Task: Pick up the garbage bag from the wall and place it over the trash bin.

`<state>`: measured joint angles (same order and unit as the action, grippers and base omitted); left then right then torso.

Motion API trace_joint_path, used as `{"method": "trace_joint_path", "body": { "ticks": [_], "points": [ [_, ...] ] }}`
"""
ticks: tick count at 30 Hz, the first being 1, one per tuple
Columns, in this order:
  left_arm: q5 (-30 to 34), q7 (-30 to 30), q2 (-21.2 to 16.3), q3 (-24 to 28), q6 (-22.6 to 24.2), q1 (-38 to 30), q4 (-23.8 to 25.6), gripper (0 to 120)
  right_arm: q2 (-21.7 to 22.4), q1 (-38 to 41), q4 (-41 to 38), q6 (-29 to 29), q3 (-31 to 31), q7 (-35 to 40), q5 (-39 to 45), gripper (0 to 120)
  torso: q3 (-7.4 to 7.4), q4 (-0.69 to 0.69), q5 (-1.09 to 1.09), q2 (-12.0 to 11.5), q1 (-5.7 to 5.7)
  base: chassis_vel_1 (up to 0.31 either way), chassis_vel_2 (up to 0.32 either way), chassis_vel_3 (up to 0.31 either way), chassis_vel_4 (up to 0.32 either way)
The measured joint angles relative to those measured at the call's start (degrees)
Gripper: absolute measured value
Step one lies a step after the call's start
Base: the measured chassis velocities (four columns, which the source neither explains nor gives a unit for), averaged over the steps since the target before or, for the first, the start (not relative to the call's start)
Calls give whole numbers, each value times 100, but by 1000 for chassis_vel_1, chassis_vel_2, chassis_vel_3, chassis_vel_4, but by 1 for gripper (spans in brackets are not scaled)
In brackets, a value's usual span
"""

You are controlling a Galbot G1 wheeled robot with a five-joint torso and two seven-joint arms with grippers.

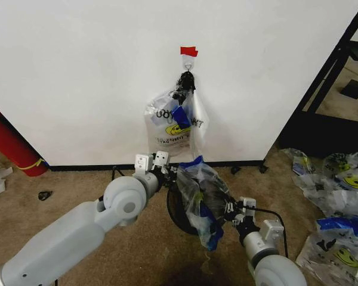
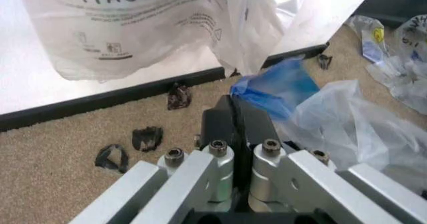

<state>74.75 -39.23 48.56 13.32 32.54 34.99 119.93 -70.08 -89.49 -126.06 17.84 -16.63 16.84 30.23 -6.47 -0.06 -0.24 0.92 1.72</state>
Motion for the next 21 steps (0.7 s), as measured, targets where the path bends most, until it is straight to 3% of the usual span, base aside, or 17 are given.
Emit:
{"method": "trace_joint_path", "body": {
  "ticks": [21],
  "points": [
    [165,461,-606,-978,47,933,26,0,196,-76,-10,-982,-149,-835,279,1,0,0,0,0,0,0,0,0,0]
  ]
}}
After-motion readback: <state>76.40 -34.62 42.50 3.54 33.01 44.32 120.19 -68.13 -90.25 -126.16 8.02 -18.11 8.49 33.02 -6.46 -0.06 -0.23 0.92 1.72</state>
